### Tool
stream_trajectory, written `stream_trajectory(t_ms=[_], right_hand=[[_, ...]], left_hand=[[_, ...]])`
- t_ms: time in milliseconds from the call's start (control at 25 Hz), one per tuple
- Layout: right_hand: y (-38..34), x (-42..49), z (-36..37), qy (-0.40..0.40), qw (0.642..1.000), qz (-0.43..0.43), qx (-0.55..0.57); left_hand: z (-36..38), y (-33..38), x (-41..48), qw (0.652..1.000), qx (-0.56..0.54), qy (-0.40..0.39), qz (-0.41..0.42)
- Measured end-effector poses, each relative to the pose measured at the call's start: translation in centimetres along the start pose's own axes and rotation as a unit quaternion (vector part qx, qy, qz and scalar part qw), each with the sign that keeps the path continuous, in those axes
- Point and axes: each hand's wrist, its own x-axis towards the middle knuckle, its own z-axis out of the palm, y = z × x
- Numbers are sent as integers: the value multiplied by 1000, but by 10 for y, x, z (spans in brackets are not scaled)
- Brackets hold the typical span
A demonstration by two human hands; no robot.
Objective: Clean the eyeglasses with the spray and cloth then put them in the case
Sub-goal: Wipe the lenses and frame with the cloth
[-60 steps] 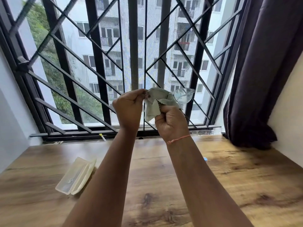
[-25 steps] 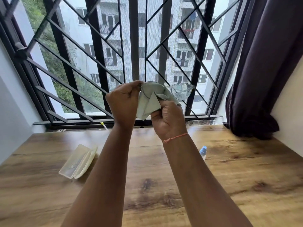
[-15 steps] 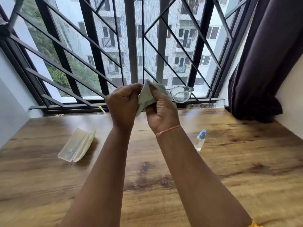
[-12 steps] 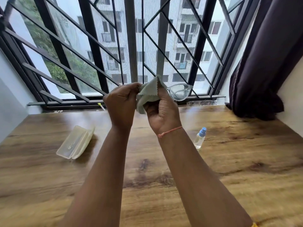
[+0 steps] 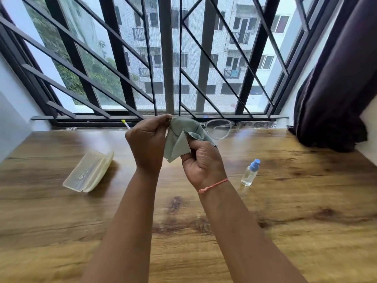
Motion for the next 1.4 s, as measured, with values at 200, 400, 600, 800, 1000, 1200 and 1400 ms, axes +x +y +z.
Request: stream_trajectory(t_ms=[200, 400, 600, 800, 1000, 1200, 1400], right_hand=[[13, 6, 6, 8, 999, -13, -37], [17, 11, 8, 22, 999, 21, 18], [19, 14, 0, 40, 998, 20, 46], [43, 13, -1, 39, 999, -1, -8], [58, 17, 6, 47, 998, -25, -34], [59, 24, 5, 93, 996, -9, 9], [58, 28, 2, 64, 998, 6, 26]], left_hand=[[0, -6, -16, 1000, -20, -12, -11], [-8, -23, -14, 1000, 0, -2, -19], [-15, -35, -10, 1000, -2, -4, -16], [-16, -44, -12, 999, 2, 2, -32], [-19, -49, -18, 999, 8, -3, -37], [-23, -58, -17, 1000, 6, -17, -23], [-24, -69, -8, 999, 20, -12, -34]])
